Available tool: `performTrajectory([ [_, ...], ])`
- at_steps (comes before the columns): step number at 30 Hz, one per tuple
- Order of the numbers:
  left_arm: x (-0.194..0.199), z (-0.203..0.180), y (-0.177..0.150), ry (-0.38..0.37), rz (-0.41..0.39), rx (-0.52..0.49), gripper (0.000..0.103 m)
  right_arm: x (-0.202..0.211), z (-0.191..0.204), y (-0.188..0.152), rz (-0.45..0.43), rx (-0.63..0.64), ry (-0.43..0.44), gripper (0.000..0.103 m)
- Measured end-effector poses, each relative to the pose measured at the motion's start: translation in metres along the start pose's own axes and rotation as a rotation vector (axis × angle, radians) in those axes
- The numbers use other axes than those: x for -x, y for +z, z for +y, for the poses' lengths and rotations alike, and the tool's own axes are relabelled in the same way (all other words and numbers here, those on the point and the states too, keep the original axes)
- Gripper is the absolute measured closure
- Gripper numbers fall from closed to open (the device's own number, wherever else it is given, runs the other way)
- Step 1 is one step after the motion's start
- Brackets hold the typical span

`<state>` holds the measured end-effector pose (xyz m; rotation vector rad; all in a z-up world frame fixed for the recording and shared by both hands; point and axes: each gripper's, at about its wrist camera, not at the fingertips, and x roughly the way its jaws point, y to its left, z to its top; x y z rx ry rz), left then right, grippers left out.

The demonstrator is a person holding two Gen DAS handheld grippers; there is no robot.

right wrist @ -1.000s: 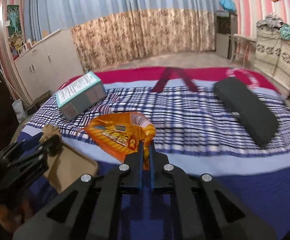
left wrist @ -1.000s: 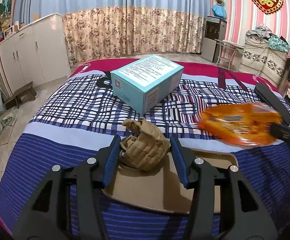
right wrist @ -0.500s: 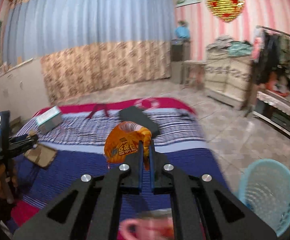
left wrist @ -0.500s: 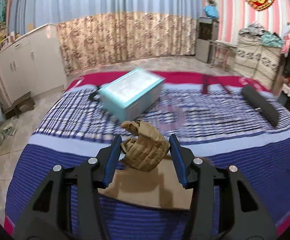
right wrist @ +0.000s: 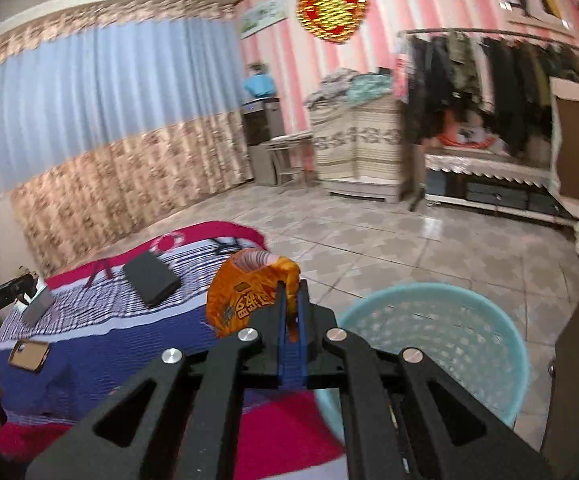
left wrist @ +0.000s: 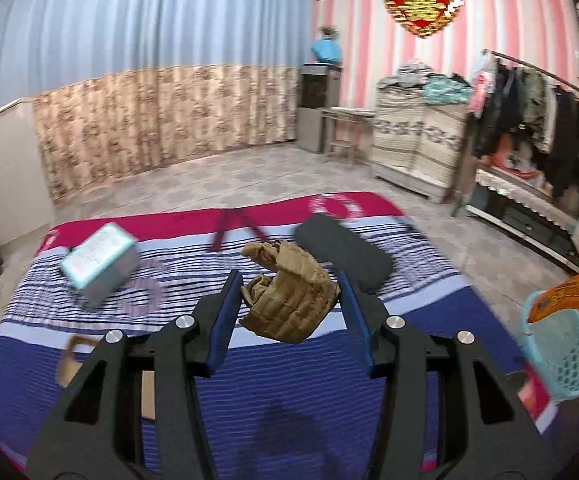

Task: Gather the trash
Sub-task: 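Carry the crumpled paper and snack wrapper over the blue basket with both grippers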

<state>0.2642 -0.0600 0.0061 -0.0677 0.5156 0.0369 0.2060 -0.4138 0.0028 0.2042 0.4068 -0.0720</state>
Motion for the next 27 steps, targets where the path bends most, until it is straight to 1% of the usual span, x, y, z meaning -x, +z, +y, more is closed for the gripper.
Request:
performTrajectory([
  [2, 0.001, -0.021, 0.002, -0.028, -0.003, -0.018, 0.055, 0.001, -0.013, -0.003, 0.002, -0.013, -0.031, 0.098],
  [7, 0.004, -0.077, 0.000, -0.096, -0.009, -0.069, 0.055, 0.000, -0.039, -0.005, 0.005, -0.051, -0.072, 0.098],
  [18, 0.013, -0.175, -0.012, -0.233, 0.010, -0.141, 0.054, 0.002, -0.095, -0.006, 0.015, -0.093, -0.192, 0.098],
  [22, 0.018, -0.215, -0.016, -0.290, 0.010, -0.189, 0.054, 0.004, -0.112, -0.010, 0.023, -0.127, -0.211, 0.098],
  [27, 0.024, -0.270, -0.027, -0.364, -0.002, -0.262, 0.053, 0.003, -0.126, -0.014, 0.038, -0.136, -0.252, 0.098],
])
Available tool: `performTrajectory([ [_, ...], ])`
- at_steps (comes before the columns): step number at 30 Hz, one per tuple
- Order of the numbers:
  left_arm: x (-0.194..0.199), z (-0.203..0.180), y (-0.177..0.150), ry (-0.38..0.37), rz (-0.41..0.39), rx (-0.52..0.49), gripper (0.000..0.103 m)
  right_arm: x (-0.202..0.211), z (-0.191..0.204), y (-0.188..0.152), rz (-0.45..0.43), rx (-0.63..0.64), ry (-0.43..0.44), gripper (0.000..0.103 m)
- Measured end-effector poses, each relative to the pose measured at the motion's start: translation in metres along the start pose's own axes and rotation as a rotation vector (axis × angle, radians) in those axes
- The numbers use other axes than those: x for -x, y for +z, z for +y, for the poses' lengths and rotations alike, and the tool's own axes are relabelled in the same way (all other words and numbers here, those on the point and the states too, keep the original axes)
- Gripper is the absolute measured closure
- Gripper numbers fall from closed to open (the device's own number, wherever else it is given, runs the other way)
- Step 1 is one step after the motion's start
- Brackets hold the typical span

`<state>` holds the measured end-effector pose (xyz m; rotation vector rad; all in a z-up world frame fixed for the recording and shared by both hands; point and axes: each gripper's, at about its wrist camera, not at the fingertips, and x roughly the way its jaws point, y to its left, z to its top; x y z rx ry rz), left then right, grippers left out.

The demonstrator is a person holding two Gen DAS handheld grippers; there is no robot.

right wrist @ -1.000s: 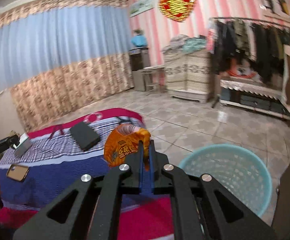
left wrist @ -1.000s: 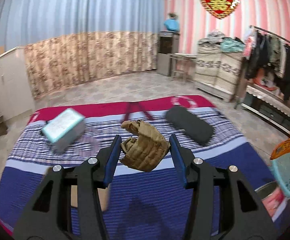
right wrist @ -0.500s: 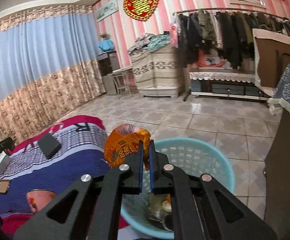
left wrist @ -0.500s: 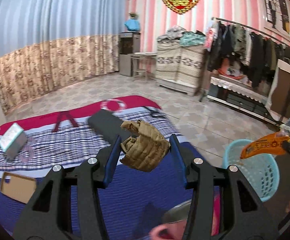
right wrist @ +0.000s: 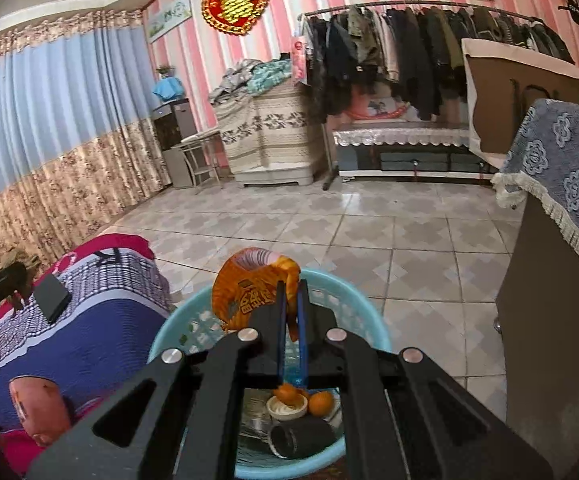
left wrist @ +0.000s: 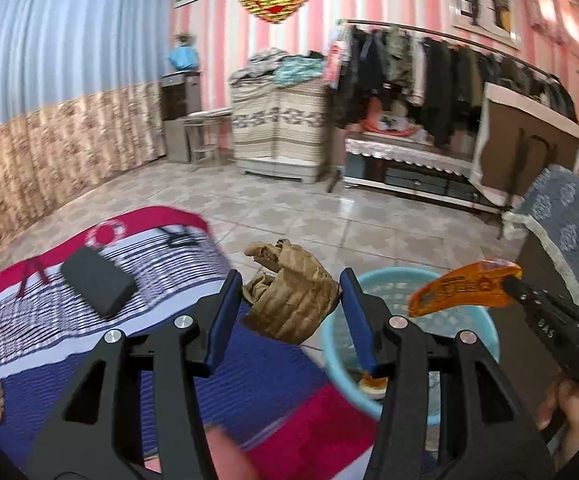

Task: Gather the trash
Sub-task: 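Carry the crumpled paper and snack wrapper over the blue basket with both grippers, then open the left gripper to drop the crumpled paper while the right releases the wrapper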

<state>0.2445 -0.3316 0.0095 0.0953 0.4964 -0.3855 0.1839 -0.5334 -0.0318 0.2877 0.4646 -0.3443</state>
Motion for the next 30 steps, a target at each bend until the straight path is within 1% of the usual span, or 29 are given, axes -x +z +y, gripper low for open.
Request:
performTrajectory([
  [4, -0.023, -0.027, -0.005, -0.046, 0.040, -0.026, 0.053, -0.001, -0.012, -0.001, 0.005, 0.002, -0.034, 0.098],
  [8, -0.051, -0.050, -0.016, -0.065, 0.085, -0.052, 0.053, -0.001, -0.023, -0.002, 0.014, -0.014, -0.049, 0.098],
  [12, -0.073, -0.061, -0.022, -0.065, 0.116, -0.071, 0.053, -0.003, -0.029, -0.003, 0.033, -0.008, -0.071, 0.098],
  [18, -0.101, -0.077, -0.026, -0.048, 0.141, -0.096, 0.051, -0.007, -0.030, -0.004, 0.064, 0.001, -0.071, 0.098],
  [19, -0.104, -0.078, -0.026, -0.046, 0.143, -0.099, 0.049, -0.007, -0.029, -0.003, 0.065, 0.003, -0.070, 0.098],
  [21, -0.106, -0.078, -0.025, -0.022, 0.138, -0.102, 0.031, -0.007, -0.026, -0.004, 0.070, 0.013, -0.071, 0.098],
  [22, -0.105, -0.077, -0.025, -0.013, 0.133, -0.098, 0.029, -0.008, -0.026, -0.004, 0.071, 0.016, -0.071, 0.098],
  [24, -0.103, -0.072, -0.023, -0.008, 0.134, -0.081, 0.020, -0.009, -0.024, -0.004, 0.076, 0.020, -0.071, 0.098],
  [26, -0.099, -0.066, -0.021, 0.012, 0.131, -0.068, 0.016, -0.011, -0.022, -0.004, 0.080, 0.024, -0.070, 0.098],
  [29, -0.086, -0.055, -0.020, 0.060, 0.106, -0.050, 0.006, -0.012, -0.018, -0.004, 0.083, 0.032, -0.068, 0.098],
  [30, -0.080, -0.051, -0.019, 0.069, 0.095, -0.040, 0.006, -0.013, -0.016, -0.004, 0.083, 0.035, -0.066, 0.098],
])
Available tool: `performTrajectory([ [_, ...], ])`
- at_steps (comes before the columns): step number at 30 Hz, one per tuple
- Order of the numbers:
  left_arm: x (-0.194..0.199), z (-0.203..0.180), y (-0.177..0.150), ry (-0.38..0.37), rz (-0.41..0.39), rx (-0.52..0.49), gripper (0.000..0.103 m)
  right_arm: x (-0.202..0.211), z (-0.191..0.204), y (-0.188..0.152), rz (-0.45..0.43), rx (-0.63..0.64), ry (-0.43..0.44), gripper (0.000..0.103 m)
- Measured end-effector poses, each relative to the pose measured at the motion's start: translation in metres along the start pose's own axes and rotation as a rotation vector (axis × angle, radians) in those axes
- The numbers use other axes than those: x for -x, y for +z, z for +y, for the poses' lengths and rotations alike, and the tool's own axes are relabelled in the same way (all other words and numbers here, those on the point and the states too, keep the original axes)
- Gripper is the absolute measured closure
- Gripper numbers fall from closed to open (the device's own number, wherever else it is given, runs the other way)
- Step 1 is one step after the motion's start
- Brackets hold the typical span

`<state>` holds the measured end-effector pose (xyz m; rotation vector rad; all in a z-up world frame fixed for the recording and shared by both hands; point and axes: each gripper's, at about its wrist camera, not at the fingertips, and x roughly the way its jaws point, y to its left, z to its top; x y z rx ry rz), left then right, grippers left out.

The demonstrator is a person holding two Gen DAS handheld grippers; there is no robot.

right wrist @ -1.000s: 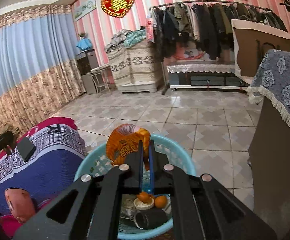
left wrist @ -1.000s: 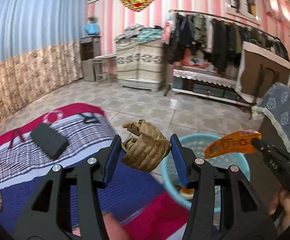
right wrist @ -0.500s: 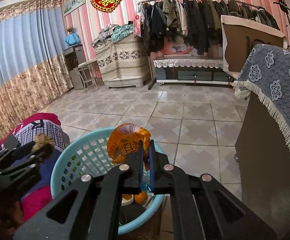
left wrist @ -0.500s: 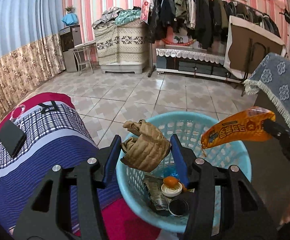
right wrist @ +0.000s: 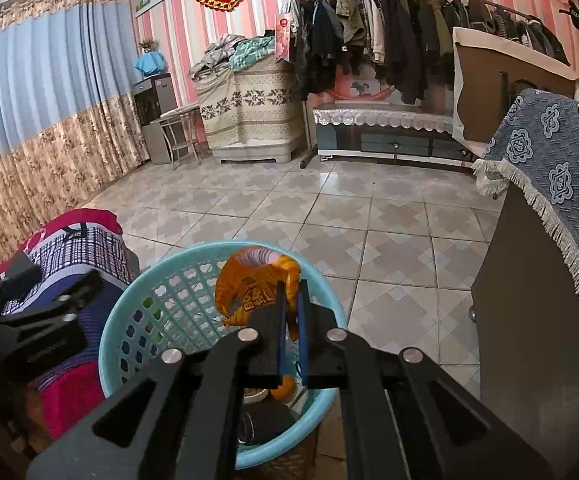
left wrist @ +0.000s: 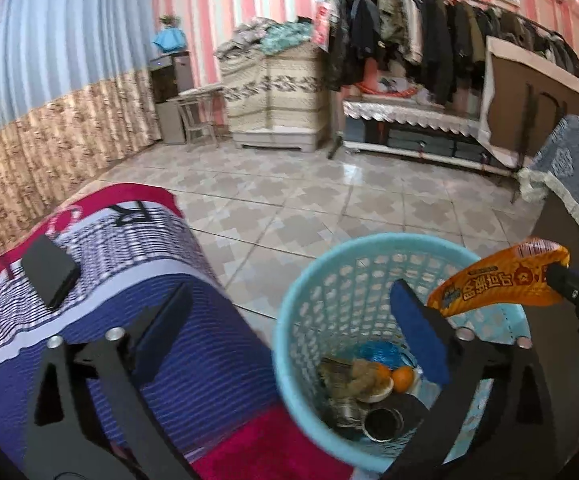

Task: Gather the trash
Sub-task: 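Open the left gripper to drop the crumpled paper while the right releases the wrapper, then move both open grippers back over the bed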

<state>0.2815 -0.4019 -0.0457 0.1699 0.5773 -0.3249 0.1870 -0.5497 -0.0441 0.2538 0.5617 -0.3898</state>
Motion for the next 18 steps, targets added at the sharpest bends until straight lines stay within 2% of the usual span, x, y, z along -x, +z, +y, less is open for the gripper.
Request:
performTrajectory([
  [8, 0.025, 0.032, 0.001, 0.022, -0.011, 0.049, 0.006, -0.009, 0.018, 0.001, -0.012, 0.018, -0.004, 0.094],
  [9, 0.028, 0.036, 0.001, 0.024, -0.013, 0.055, 0.006, -0.010, 0.021, 0.000, -0.010, 0.019, 0.000, 0.078],
  [10, 0.031, 0.039, 0.001, 0.027, -0.014, 0.060, 0.006, -0.010, 0.020, 0.000, -0.010, 0.019, 0.007, 0.051],
  [11, 0.035, 0.045, 0.001, 0.033, -0.018, 0.065, 0.006, -0.010, 0.023, -0.001, -0.020, 0.021, 0.016, 0.042],
  [14, 0.044, 0.053, 0.001, 0.050, -0.028, 0.071, 0.006, -0.014, 0.031, 0.000, -0.009, 0.036, 0.020, 0.038],
  [18, 0.060, 0.067, 0.000, 0.078, -0.039, 0.079, 0.006, -0.014, 0.041, -0.002, -0.017, 0.051, 0.021, 0.017],
])
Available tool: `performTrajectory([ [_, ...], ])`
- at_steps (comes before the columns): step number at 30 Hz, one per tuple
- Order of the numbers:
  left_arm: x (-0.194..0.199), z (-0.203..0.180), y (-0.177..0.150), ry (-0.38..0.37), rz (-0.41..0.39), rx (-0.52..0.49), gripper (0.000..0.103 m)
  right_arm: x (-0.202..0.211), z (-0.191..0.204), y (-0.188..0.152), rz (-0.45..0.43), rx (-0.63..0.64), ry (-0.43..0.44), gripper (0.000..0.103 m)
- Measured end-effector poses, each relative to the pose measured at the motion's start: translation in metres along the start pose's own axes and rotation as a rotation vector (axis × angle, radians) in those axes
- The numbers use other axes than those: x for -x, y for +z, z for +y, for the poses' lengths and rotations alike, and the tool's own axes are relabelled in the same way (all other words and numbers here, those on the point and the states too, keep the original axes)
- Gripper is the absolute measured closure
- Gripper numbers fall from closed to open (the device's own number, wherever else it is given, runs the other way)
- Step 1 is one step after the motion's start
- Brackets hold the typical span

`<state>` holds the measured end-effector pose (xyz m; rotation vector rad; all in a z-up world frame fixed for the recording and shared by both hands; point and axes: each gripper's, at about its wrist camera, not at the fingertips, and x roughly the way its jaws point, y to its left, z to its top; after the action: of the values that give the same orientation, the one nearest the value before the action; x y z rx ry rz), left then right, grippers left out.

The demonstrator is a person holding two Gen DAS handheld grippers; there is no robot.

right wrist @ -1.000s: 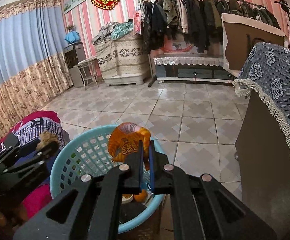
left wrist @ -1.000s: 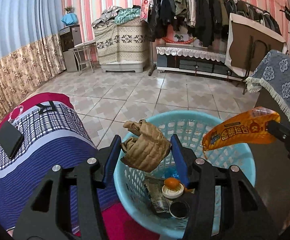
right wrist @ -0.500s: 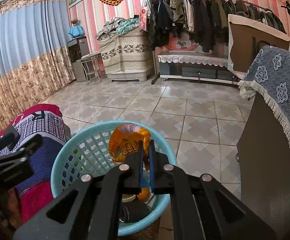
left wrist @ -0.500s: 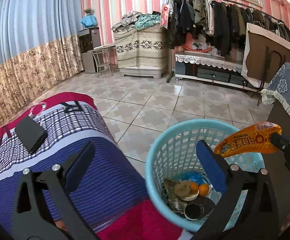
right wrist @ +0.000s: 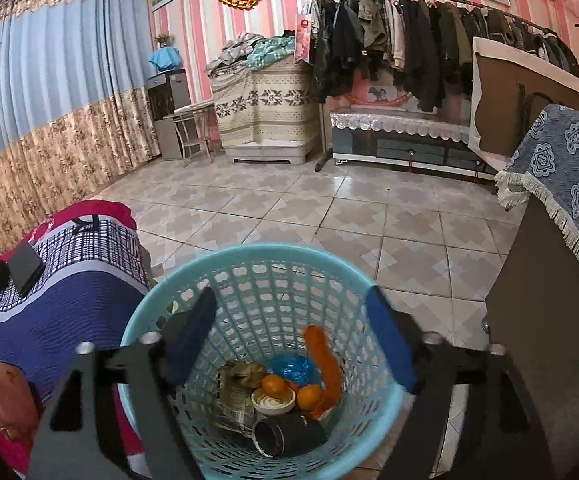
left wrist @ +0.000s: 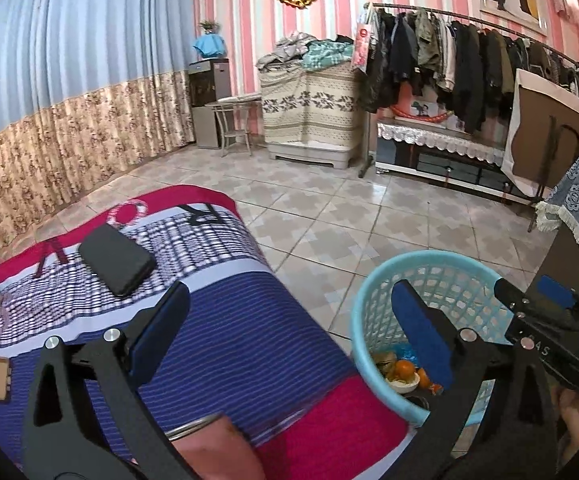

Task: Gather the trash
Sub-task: 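Move both open grippers back over the bed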

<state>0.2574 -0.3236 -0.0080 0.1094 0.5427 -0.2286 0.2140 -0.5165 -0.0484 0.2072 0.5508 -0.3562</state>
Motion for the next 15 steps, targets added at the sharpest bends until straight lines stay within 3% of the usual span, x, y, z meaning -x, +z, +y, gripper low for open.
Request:
performTrajectory([
  [6, 0.036, 0.028, -0.001, 0.055, -0.037, 0.011, 0.006, 0.007, 0.016, -0.003, -0.008, 0.007, 0.014, 0.006],
  [15, 0.086, 0.079, -0.019, 0.115, -0.050, 0.038, 0.006, 0.033, 0.050, -0.014, -0.025, 0.049, 0.090, 0.005],
])
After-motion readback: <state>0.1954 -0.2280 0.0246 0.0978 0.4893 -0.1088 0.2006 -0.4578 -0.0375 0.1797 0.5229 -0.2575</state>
